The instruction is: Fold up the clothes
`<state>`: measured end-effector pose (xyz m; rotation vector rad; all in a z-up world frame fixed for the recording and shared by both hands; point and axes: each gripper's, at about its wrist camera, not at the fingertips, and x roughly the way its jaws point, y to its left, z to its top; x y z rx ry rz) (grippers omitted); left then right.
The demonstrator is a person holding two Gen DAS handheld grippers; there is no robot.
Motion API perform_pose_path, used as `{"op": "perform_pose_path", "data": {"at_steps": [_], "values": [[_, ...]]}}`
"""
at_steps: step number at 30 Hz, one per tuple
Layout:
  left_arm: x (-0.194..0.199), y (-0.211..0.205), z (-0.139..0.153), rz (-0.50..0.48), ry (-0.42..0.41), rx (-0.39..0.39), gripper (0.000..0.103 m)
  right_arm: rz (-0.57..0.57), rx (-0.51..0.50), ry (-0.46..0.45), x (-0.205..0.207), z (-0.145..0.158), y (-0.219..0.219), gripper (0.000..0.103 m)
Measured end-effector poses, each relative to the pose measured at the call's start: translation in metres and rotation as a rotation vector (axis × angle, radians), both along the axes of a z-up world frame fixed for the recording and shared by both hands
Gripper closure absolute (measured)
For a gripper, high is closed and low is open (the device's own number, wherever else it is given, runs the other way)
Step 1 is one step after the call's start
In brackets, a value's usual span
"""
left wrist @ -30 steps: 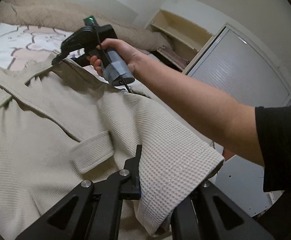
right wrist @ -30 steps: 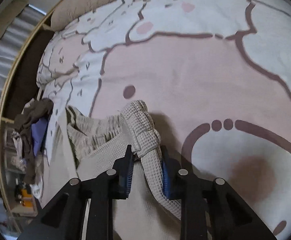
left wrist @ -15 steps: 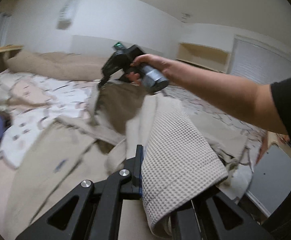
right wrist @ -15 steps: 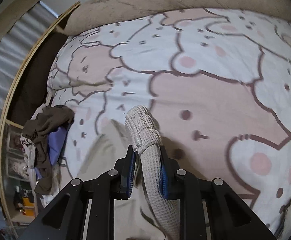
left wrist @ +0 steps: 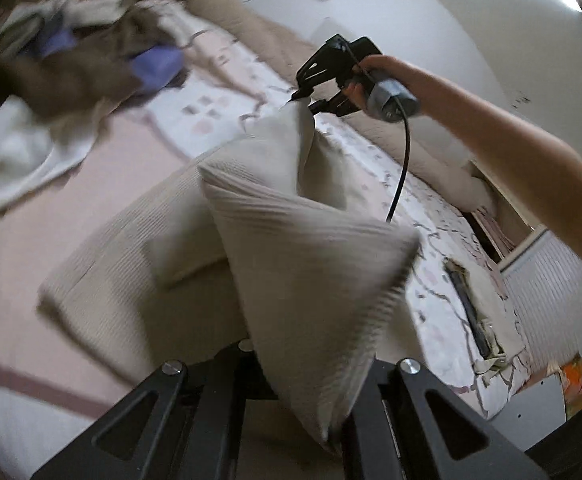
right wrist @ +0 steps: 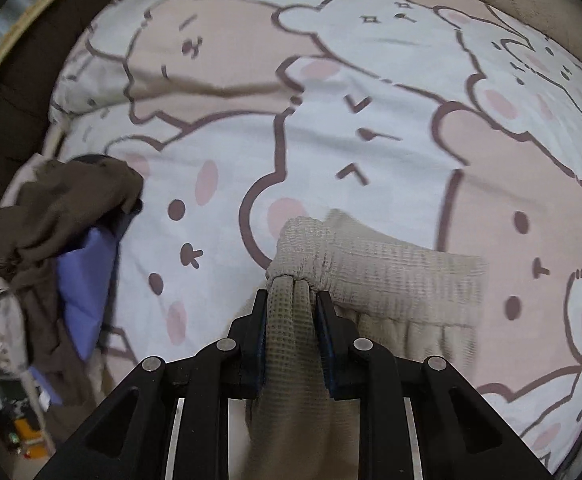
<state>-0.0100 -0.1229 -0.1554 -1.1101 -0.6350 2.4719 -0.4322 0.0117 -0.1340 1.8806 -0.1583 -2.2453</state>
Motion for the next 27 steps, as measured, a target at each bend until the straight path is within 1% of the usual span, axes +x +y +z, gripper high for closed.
{"op": "perform_pose_path", "data": {"at_steps": [2, 4, 5, 6, 7, 8, 9, 13, 14, 16, 18, 20, 21, 23, 24, 25, 27], "values": [[0.006, -0.009, -0.008, 0.024, -0.021, 0.0, 0.099, -0.004, -0.048, 0.007, 0.004, 0.0, -0.005, 0.08], [0.01, -0.015, -0.013, 0.044, -0.036, -0.004, 0.099, -0.008, -0.096, 0.014, 0.008, 0.0, -0.01, 0.076], [0.013, -0.018, -0.015, 0.053, -0.042, -0.008, 0.099, -0.009, -0.12, 0.017, 0.01, 0.0, -0.012, 0.065], [0.015, -0.021, -0.017, 0.062, -0.048, -0.013, 0.099, -0.011, -0.144, 0.02, 0.012, 0.0, -0.014, 0.044], [0.016, -0.023, -0.019, 0.067, -0.055, -0.019, 0.099, -0.013, -0.168, 0.024, 0.014, 0.0, -0.017, 0.03], [0.017, -0.025, -0.021, 0.071, -0.062, -0.021, 0.099, -0.015, -0.192, 0.027, 0.016, 0.0, -0.019, 0.011], [0.017, -0.027, -0.024, 0.075, -0.069, -0.023, 0.099, -0.017, -0.216, 0.031, 0.018, 0.0, -0.022, 0.006], [0.016, -0.03, -0.027, 0.078, -0.084, -0.011, 0.098, -0.025, -0.312, 0.044, 0.026, -0.001, -0.031, 0.006], [0.015, -0.03, -0.027, 0.079, -0.088, -0.007, 0.098, -0.012, -0.341, 0.065, 0.034, 0.007, -0.028, 0.006], [0.013, -0.032, -0.029, 0.085, -0.093, -0.005, 0.097, 0.062, -0.378, 0.117, 0.064, 0.029, -0.011, 0.006], [0.013, -0.034, -0.029, 0.093, -0.102, 0.001, 0.097, 0.126, -0.358, 0.158, 0.097, 0.038, 0.006, 0.006], [0.014, -0.036, -0.029, 0.101, -0.105, 0.009, 0.097, 0.178, -0.298, 0.202, 0.135, 0.039, 0.029, 0.006], [0.014, -0.035, -0.029, 0.103, -0.103, 0.004, 0.097, 0.186, -0.27, 0.216, 0.146, 0.038, 0.038, 0.006], [0.015, -0.033, -0.029, 0.104, -0.098, -0.01, 0.097, 0.158, -0.202, 0.228, 0.155, 0.029, 0.063, 0.006], [0.015, -0.032, -0.029, 0.104, -0.095, -0.019, 0.097, 0.138, -0.189, 0.225, 0.153, 0.025, 0.074, 0.006], [0.015, -0.031, -0.029, 0.104, -0.093, -0.028, 0.097, 0.115, -0.192, 0.215, 0.147, 0.021, 0.083, 0.006], [0.014, -0.029, -0.028, 0.103, -0.089, -0.043, 0.097, 0.061, -0.237, 0.192, 0.128, 0.018, 0.092, 0.006]]}}
